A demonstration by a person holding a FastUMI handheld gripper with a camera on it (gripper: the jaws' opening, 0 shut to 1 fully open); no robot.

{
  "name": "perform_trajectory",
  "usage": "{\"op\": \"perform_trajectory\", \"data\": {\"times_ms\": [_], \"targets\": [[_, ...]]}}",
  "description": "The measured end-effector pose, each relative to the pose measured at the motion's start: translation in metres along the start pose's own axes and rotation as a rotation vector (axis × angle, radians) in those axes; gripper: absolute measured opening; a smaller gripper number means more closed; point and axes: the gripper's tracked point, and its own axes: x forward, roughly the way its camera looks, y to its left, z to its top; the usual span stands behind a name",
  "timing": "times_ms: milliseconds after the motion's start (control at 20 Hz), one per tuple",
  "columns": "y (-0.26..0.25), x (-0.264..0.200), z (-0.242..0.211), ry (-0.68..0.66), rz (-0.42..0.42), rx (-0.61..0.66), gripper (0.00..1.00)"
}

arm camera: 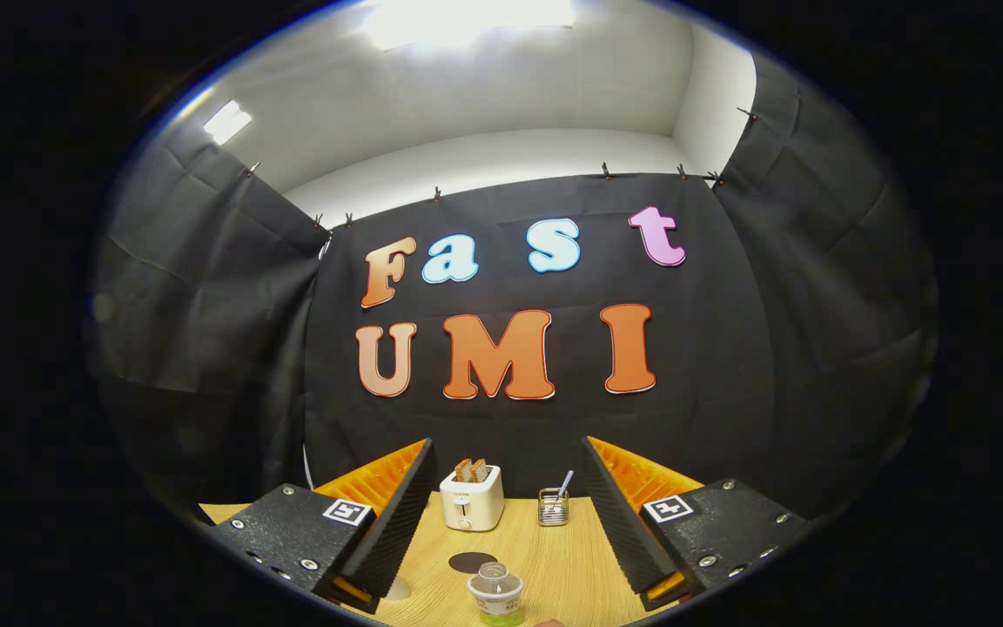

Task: Take the bottle from table, then pour the juice into the cup, finally place the bottle on the coaster

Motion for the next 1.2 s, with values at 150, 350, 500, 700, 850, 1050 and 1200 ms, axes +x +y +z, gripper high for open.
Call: {"op": "perform_trajectory", "data": {"times_ms": [150,350,500,700,850,1050,1200], "targets": [[0.004,-0.001,-0.005,0.007,0.008,0.008,0.98],[0.009,-0.001,-0.023,0.036,0.025,0.020,0.98],[0.012,-0.003,-0.043,0.071,0.040,0.035,0.98],[0.016,-0.005,-0.084,0.148,0.059,0.054,0.98],[0.017,-0.007,-0.114,0.199,0.059,0.059,0.98],[0.028,-0.013,-0.146,0.243,0.103,0.074,0.98],[0.029,-0.012,-0.174,0.270,0.100,0.060,0.98]]}}
